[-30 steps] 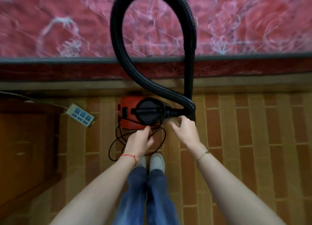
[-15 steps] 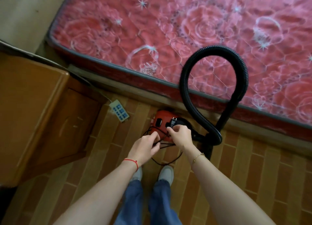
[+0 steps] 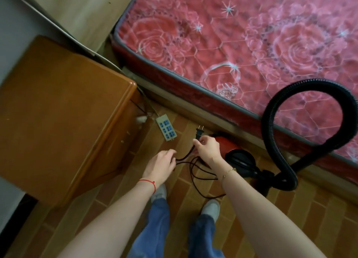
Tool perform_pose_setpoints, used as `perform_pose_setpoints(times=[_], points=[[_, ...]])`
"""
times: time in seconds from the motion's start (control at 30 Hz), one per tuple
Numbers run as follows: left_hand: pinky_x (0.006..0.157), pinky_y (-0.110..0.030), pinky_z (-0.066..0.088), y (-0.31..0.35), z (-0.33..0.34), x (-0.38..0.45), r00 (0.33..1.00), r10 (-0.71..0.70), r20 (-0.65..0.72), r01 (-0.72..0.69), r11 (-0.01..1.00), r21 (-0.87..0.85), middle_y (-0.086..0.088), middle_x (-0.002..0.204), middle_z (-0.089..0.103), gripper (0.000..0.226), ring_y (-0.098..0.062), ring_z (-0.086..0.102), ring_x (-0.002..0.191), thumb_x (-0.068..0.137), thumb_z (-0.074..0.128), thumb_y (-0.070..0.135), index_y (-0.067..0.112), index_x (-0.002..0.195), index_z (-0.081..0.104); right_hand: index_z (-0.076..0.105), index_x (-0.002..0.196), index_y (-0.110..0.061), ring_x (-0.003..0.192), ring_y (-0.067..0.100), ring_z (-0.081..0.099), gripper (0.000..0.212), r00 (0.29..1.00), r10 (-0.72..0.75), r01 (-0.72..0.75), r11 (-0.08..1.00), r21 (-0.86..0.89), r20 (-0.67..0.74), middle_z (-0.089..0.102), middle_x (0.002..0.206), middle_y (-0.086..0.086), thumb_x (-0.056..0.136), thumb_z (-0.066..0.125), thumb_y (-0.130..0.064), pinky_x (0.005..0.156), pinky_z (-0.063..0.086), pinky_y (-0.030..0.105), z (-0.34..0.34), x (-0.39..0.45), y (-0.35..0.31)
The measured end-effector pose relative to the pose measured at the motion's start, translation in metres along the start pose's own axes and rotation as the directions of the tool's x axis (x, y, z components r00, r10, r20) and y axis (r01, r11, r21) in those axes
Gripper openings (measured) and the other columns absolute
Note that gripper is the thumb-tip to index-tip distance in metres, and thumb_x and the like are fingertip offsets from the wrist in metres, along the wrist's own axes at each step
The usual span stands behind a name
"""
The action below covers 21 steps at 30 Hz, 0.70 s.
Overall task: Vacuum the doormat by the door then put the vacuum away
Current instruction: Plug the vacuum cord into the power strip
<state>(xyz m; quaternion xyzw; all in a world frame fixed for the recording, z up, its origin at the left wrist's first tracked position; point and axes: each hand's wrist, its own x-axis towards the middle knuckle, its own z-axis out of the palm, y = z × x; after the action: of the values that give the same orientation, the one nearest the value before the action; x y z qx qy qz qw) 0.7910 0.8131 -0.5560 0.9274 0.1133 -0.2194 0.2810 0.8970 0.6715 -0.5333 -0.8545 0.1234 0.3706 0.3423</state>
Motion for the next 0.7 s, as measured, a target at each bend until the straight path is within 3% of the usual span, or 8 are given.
perform_pose_setpoints(times=[0.1,0.33,0.43,0.57,0.7], points=[[0.09,-0.029,0.049,-0.031,-0.01,0.014,1.0,-0.01,0.013,0.009,0.999,0.037,0.001,0.126,0.06,0.032,-0.015,0.055,0.114,0.1,0.043,0.025,0.02,0.129,0.053,0.057,0.09,-0.012,0.075,0.022,0.064,0.021,0.999,-0.038,0.04,0.994,-0.099,0.021,0.067,0.085,0.006,0.099,0.051,-0.03,0.061,0.044,0.026,0.018,0.018,-0.018],[0.105,-0.027,0.037,-0.09,0.003,0.064,0.998,-0.051,0.024,0.049,0.995,0.083,0.0,0.143,0.045,0.043,-0.013,0.038,0.134,0.098,0.049,0.022,0.016,0.14,0.044,0.057,0.109,-0.009,0.078,0.022,0.059,0.029,0.988,-0.116,0.143,0.939,-0.313,0.103,0.06,0.092,0.007,0.103,0.038,-0.03,0.064,0.046,0.031,0.063,0.069,-0.032],[0.11,-0.03,0.033,-0.111,0.022,0.09,0.997,-0.078,0.021,0.076,0.994,0.076,-0.004,0.146,0.041,0.049,-0.017,0.034,0.138,0.097,0.051,0.021,0.014,0.144,0.039,0.057,0.109,-0.01,0.073,0.02,0.055,0.029,0.982,-0.131,0.175,0.904,-0.389,0.137,0.058,0.091,0.005,0.104,0.037,-0.031,0.063,0.042,0.029,0.083,0.102,-0.026],[0.112,-0.034,0.033,-0.14,0.058,0.127,0.993,-0.11,0.048,0.105,0.988,0.111,-0.008,0.149,0.038,0.054,-0.021,0.031,0.14,0.095,0.053,0.022,0.012,0.145,0.035,0.056,0.105,-0.01,0.078,0.025,0.058,0.031,0.973,-0.146,0.22,0.809,-0.545,0.177,0.06,0.091,0.008,0.104,0.035,-0.032,0.063,0.041,0.031,0.111,0.149,-0.007],[0.115,-0.037,0.029,-0.166,0.099,0.156,0.982,-0.161,0.095,0.148,0.98,0.131,-0.005,0.158,0.02,0.065,-0.022,0.015,0.147,0.096,0.052,0.021,0.016,0.152,0.02,0.057,0.113,-0.009,0.08,0.026,0.058,0.034,0.956,-0.167,0.289,0.687,-0.667,0.242,0.065,0.101,0.011,0.105,0.032,-0.031,0.063,0.037,0.031,0.137,0.187,0.02]])
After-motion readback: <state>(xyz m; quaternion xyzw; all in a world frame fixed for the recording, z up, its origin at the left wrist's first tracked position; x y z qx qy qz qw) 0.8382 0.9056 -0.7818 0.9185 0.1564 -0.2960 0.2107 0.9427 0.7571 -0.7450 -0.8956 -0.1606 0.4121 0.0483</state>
